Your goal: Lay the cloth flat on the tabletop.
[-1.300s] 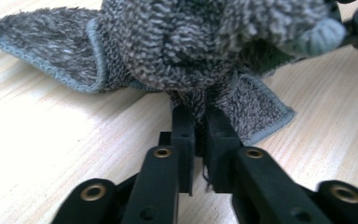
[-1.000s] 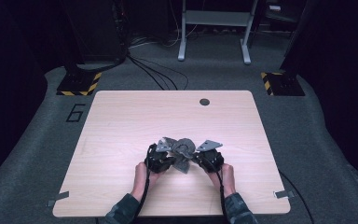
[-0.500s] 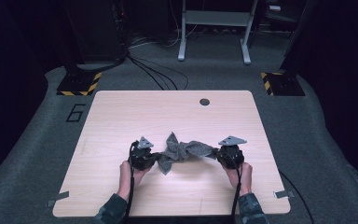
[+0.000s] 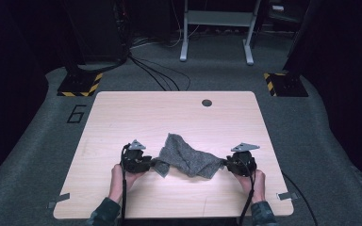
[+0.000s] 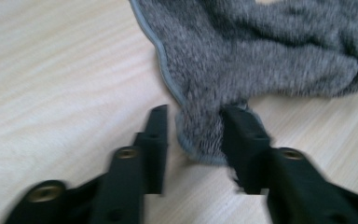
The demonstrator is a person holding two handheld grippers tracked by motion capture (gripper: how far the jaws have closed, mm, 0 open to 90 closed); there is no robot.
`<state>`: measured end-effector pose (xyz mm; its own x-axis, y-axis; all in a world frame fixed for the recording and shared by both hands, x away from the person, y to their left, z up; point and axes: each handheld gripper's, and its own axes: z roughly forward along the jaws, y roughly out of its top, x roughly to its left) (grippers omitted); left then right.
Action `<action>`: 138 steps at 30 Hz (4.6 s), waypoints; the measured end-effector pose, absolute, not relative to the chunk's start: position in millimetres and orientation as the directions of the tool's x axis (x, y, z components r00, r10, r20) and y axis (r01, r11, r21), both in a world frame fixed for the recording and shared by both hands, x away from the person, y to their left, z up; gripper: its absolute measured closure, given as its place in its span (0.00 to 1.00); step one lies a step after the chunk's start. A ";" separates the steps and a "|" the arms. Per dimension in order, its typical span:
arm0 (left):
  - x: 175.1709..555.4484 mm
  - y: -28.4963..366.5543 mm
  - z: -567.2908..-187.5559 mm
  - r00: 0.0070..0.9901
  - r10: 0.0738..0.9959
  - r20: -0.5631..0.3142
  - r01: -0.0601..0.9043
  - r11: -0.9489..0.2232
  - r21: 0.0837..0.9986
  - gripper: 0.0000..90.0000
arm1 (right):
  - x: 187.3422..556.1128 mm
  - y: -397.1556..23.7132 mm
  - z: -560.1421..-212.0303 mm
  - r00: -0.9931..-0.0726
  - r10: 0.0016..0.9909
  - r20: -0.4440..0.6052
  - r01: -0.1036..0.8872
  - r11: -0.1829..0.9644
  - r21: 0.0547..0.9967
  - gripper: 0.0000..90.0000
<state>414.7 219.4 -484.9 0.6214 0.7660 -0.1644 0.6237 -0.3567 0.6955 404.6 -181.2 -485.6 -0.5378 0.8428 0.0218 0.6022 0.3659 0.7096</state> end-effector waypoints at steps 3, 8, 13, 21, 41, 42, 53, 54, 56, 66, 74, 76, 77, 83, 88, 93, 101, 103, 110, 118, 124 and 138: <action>423.8 215.5 -472.8 0.615 0.776 -0.140 0.607 -0.352 0.713 0.49 | 405.3 -184.6 -476.3 -0.531 0.845 0.065 0.607 0.325 0.725 0.69; 452.5 182.3 -466.5 0.644 0.759 -0.091 0.584 -0.412 0.699 0.41 | 409.7 -168.0 -475.9 -0.568 0.819 0.080 0.610 0.354 0.709 0.57; 473.1 146.7 -491.4 0.679 0.732 -0.055 0.598 -0.509 0.619 0.47 | 415.3 -144.2 -490.6 -0.594 0.799 0.088 0.631 0.396 0.667 0.61; 459.1 149.2 -504.8 0.692 0.722 -0.010 0.587 -0.554 0.591 0.53 | 414.9 -135.9 -504.7 -0.607 0.793 0.052 0.637 0.446 0.628 0.74; 455.7 176.7 -480.2 0.628 0.778 -0.009 0.609 -0.484 0.628 0.39 | 415.8 -172.3 -487.4 -0.508 0.855 0.104 0.692 0.334 0.640 0.62; 462.6 172.7 -482.5 0.628 0.778 -0.001 0.613 -0.494 0.616 0.38 | 415.7 -170.8 -488.8 -0.506 0.856 0.108 0.703 0.336 0.627 0.62; 480.6 155.8 -502.0 0.645 0.764 0.011 0.623 -0.535 0.571 0.63 | 429.3 -158.0 -501.4 -0.541 0.834 0.104 0.703 0.381 0.601 0.95; 479.6 155.7 -501.6 0.648 0.761 0.015 0.619 -0.538 0.573 0.69 | 430.8 -157.9 -500.8 -0.549 0.831 0.092 0.695 0.392 0.603 0.96; 477.9 155.7 -501.7 0.649 0.761 0.009 0.617 -0.533 0.578 0.83 | 434.5 -155.0 -496.0 -0.554 0.830 0.057 0.673 0.407 0.617 0.97; 464.4 177.8 -493.8 0.609 0.793 -0.022 0.621 -0.459 0.635 0.93 | 423.9 -147.4 -450.2 -0.581 0.813 -0.041 0.545 0.427 0.721 0.97; 458.6 189.6 -498.3 0.610 0.790 -0.059 0.662 -0.467 0.587 0.83 | 409.9 -142.9 -488.8 -0.643 0.766 0.014 0.626 0.514 0.587 0.94; 458.6 192.2 -499.4 0.606 0.792 -0.075 0.672 -0.459 0.581 0.72 | 410.1 -145.3 -496.0 -0.649 0.759 0.045 0.644 0.517 0.563 0.87; 458.3 193.4 -498.1 0.599 0.797 -0.080 0.678 -0.452 0.579 0.67 | 410.5 -147.4 -496.3 -0.653 0.756 0.053 0.644 0.517 0.564 0.84; 462.3 201.4 -482.2 0.579 0.813 -0.068 0.667 -0.424 0.613 0.43 | 419.3 -170.8 -476.2 -0.590 0.795 0.140 0.662 0.378 0.647 0.74; 472.3 197.0 -492.4 0.586 0.808 -0.064 0.687 -0.453 0.568 0.37 | 435.0 -163.7 -481.9 -0.574 0.794 0.202 0.703 0.350 0.620 0.61; 471.2 192.0 -499.9 0.591 0.806 -0.046 0.685 -0.471 0.556 0.38 | 436.0 -139.2 -496.2 -0.589 0.791 0.167 0.715 0.412 0.565 0.67; 465.6 174.6 -499.0 0.641 0.767 -0.029 0.633 -0.506 0.586 0.87 | 445.5 -136.1 -492.1 -0.584 0.808 0.081 0.688 0.439 0.578 0.98; 463.6 170.4 -492.3 0.643 0.765 -0.023 0.610 -0.493 0.621 0.90 | 448.7 -138.9 -476.1 -0.576 0.817 0.032 0.656 0.439 0.614 0.98; 452.3 169.3 -456.3 0.638 0.769 -0.024 0.549 -0.433 0.715 0.88 | 427.2 -142.7 -408.6 -0.568 0.815 -0.113 0.461 0.430 0.776 0.96; 464.7 175.8 -491.6 0.612 0.789 -0.050 0.661 -0.476 0.579 0.74 | 421.1 -130.0 -481.5 -0.635 0.772 -0.036 0.611 0.529 0.589 0.90; 466.6 182.4 -497.4 0.580 0.813 -0.057 0.691 -0.454 0.563 0.48 | 424.9 -138.2 -487.6 -0.637 0.769 0.049 0.651 0.503 0.568 0.66; 470.6 182.4 -501.0 0.595 0.802 -0.047 0.687 -0.477 0.548 0.45 | 448.3 -153.6 -483.4 -0.574 0.785 0.233 0.748 0.386 0.539 0.66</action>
<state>470.6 182.4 -501.0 0.5952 0.8022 -0.0470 0.6866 -0.4773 0.5485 448.3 -153.6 -483.4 -0.5737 0.7851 0.2334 0.7482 0.3863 0.5395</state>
